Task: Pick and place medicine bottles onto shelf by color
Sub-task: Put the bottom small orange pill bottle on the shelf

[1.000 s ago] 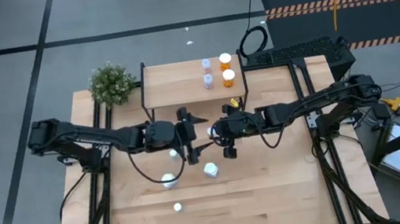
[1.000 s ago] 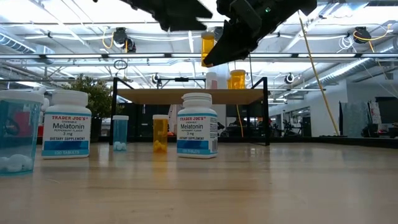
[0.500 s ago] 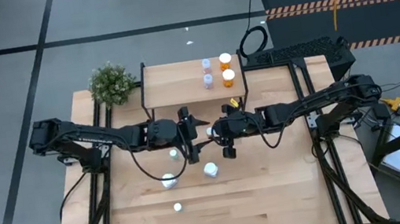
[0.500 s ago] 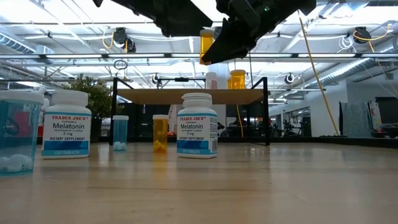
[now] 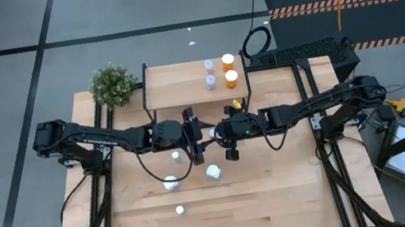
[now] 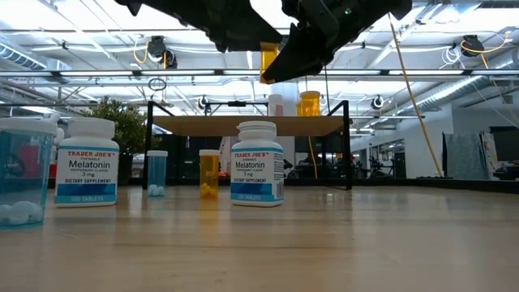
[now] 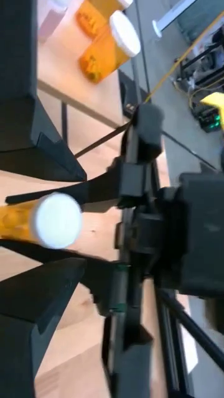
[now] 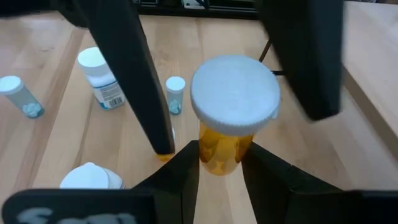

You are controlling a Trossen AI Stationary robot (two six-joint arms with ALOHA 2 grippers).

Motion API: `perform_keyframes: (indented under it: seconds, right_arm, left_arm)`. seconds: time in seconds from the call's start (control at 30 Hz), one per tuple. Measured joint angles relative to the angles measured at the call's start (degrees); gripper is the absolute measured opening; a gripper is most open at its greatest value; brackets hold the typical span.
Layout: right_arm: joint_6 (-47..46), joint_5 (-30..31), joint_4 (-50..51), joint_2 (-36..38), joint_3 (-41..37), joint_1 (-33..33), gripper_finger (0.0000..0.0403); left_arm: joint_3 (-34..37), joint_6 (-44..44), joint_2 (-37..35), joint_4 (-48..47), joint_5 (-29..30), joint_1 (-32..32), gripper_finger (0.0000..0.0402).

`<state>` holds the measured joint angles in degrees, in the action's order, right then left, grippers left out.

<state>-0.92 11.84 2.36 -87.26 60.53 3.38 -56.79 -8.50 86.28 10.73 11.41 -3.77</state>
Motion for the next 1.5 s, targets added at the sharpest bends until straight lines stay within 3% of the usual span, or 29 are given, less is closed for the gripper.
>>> perform_keyframes:
  seconds: [0.83, 1.33, 1.5]
  right_arm:
    - [0.12, -0.04, 0.03, 0.0, 0.0, 0.0, 0.0107]
    - [0.1, -0.04, 0.03, 0.0, 0.0, 0.0, 0.0108]
    - [-0.3, 0.01, -0.1, 0.0, 0.0, 0.0, 0.0128]
  left_arm:
    - [0.01, -0.6, -0.02, -0.43, -1.13, 0.0, 0.0144]
    - [0.01, -0.67, -0.02, -0.43, -1.27, 0.0, 0.0138]
    - [0.01, -0.75, -0.02, -0.41, -1.34, 0.0, 0.0135]
